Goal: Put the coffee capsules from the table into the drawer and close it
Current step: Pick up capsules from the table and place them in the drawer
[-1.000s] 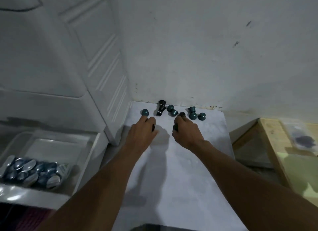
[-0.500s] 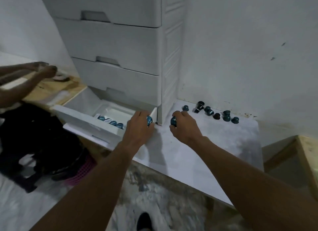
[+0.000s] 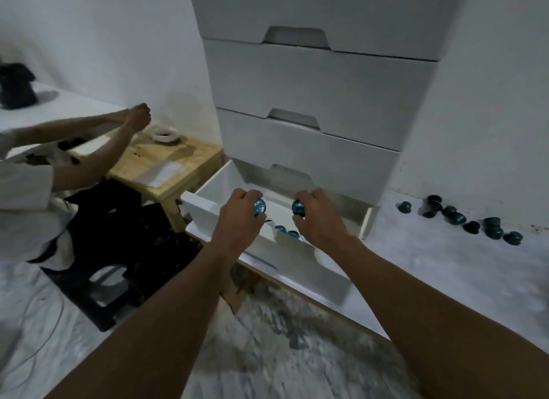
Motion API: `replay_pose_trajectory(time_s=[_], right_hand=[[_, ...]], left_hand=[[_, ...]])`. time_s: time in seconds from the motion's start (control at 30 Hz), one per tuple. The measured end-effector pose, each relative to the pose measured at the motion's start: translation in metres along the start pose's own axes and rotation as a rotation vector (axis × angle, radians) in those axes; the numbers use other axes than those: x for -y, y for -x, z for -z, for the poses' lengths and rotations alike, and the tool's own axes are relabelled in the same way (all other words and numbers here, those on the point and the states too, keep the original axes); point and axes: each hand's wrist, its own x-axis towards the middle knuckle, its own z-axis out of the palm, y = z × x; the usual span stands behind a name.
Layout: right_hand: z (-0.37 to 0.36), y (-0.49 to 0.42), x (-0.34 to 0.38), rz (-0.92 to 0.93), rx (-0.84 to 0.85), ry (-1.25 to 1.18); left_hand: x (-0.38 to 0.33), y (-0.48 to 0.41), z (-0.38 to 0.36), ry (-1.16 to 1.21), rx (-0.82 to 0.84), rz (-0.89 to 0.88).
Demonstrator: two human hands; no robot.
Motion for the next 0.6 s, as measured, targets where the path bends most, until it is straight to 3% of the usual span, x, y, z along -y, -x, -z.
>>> replay_pose_trajectory(time_s=[0.23, 0.6], right_hand=[[-0.051, -0.055, 0.026, -0.141, 0.038, -0.020], [-0.109, -0.140, 0.003, -0.254, 0.128, 0.027]], left_hand=[[0.066, -0.071, 0.007, -0.044, 0.140, -0.107], [0.101, -0.169, -0.046, -0.165, 0.392, -0.256]])
